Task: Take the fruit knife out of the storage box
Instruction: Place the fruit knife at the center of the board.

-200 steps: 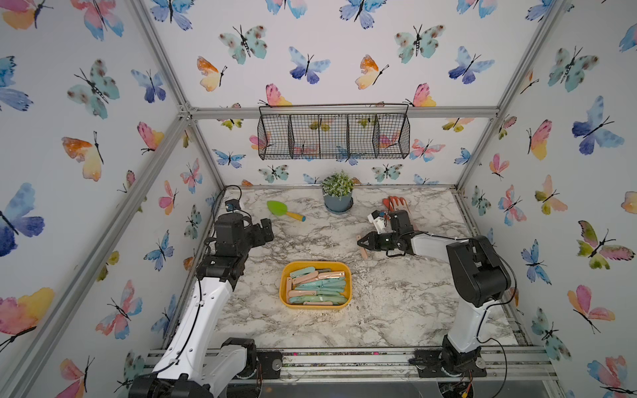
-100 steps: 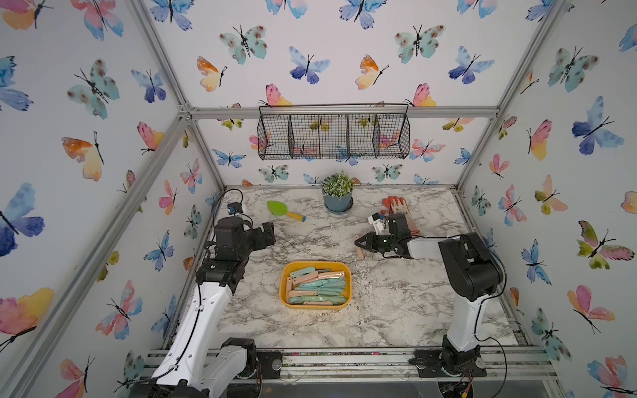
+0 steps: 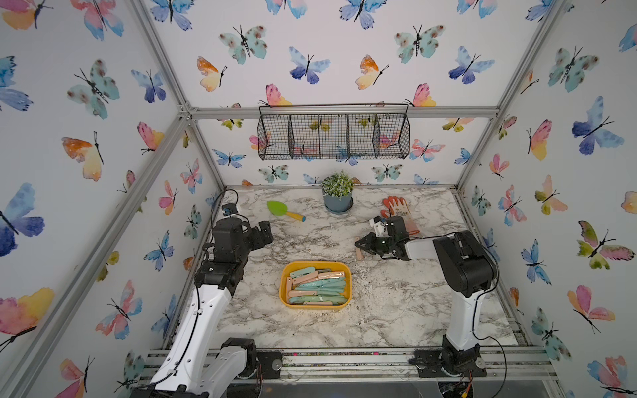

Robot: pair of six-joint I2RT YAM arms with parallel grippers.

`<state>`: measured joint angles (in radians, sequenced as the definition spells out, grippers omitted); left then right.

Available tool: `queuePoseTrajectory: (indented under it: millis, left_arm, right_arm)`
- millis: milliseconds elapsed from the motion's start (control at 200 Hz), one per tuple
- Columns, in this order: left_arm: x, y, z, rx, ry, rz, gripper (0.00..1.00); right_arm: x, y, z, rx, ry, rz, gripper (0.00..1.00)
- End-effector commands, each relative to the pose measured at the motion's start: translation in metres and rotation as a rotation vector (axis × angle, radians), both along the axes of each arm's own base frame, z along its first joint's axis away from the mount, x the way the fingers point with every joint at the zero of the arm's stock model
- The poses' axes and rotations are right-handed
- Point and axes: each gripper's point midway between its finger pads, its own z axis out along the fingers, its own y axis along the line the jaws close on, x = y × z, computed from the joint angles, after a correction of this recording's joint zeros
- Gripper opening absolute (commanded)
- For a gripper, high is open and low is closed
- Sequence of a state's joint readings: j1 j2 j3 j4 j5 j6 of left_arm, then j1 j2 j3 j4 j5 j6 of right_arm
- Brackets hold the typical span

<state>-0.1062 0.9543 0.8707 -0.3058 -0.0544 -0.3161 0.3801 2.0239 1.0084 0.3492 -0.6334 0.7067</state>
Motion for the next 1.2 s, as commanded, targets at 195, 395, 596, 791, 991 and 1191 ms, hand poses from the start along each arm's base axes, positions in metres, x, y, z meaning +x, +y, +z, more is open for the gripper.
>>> queuePoseTrajectory:
  millis: [195, 395, 596, 791, 991, 1191]
  left_arm:
    - [-0.004, 0.003, -0.005, 0.026, 0.017, 0.004, 0.98]
    - [-0.004, 0.002, -0.004, 0.022, 0.015, 0.0, 0.98]
    - [-0.004, 0.002, -0.005, 0.025, 0.017, 0.002, 0.98]
    - [-0.004, 0.002, -0.005, 0.022, 0.018, 0.002, 0.99]
    - [-0.005, 0.0, -0.005, 0.015, 0.018, -0.004, 0.98]
    - [-0.004, 0.0, -0.005, 0.013, 0.02, -0.006, 0.98]
  right_arm:
    - [0.006, -0.002, -0.01, -0.024, 0.006, -0.035, 0.06]
    - [0.014, 0.001, -0.013, -0.014, 0.011, -0.042, 0.06]
    - [0.015, 0.002, -0.017, -0.015, 0.02, -0.042, 0.07]
    - [0.013, 0.002, -0.017, -0.016, 0.026, -0.041, 0.09]
    - [0.012, 0.007, -0.015, -0.012, 0.024, -0.033, 0.11]
    - [0.011, 0.022, -0.014, -0.002, 0.022, -0.014, 0.11]
